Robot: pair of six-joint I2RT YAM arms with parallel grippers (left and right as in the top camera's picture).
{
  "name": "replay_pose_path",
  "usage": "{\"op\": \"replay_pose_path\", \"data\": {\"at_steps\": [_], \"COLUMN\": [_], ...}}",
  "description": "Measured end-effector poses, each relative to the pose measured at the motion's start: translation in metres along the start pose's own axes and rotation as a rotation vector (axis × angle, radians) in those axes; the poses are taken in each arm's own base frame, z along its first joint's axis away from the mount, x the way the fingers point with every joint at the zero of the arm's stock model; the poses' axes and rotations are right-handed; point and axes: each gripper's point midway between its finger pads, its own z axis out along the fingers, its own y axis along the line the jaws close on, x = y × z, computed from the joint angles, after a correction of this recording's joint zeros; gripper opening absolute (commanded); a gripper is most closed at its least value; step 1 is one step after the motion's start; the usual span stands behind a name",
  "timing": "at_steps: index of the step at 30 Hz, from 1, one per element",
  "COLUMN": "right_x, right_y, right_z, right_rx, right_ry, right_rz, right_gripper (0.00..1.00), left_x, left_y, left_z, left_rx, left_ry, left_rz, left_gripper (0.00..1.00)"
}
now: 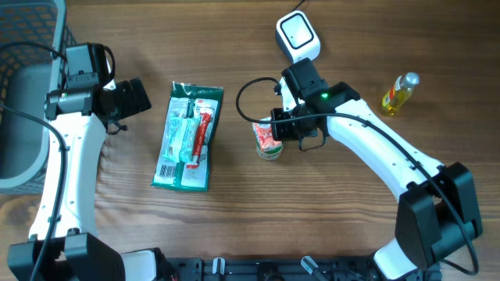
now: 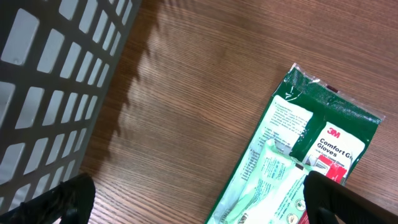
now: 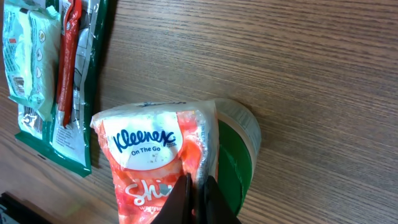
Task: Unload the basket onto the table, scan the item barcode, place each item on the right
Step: 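Lift the tissue pack off the jar with the right gripper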
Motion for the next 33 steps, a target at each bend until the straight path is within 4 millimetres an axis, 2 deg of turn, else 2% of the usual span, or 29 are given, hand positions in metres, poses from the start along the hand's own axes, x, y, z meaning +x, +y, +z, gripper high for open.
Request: {"op": "replay_pose_path", "data": {"at_steps": [11, 15, 19, 25, 28, 33], "right_x": [0.006, 0.001, -0.001, 0.011, 0.017, 0.031], "right_y": [0.007, 0.004, 0.018, 0.045, 0.047, 0.040], "right_z": [-0.006, -0.043, -0.092, -0.120, -0.119, -0.098], "right_rx": [-0.093, -0.179, -0.359, -0.628, -0.675, -0.709], "right_ry": [0.043, -0.003, -0.074, -0.068, -0.063, -0.045], "right_rz": [-0.018, 0.006, -0.050, -0.174, -0.195, -0.208], "right_gripper": [0.04, 0.04, 0.04, 0.04, 0.04, 0.04], "left_x": [0.000, 0.000, 0.000, 0.000, 0.000, 0.000], "left_y": [0.000, 0.000, 0.000, 0.000, 0.000, 0.000], "left_z": [0.000, 0.000, 0.000, 0.000, 0.000, 0.000], "left_rx": [0.000, 0.000, 0.000, 0.000, 0.000, 0.000], "left_ry": [0.000, 0.000, 0.000, 0.000, 0.000, 0.000], "left_rz": [0.000, 0.000, 0.000, 0.000, 0.000, 0.000], "left_gripper": [1.00, 1.00, 1.00, 1.00, 1.00, 1.00]}}
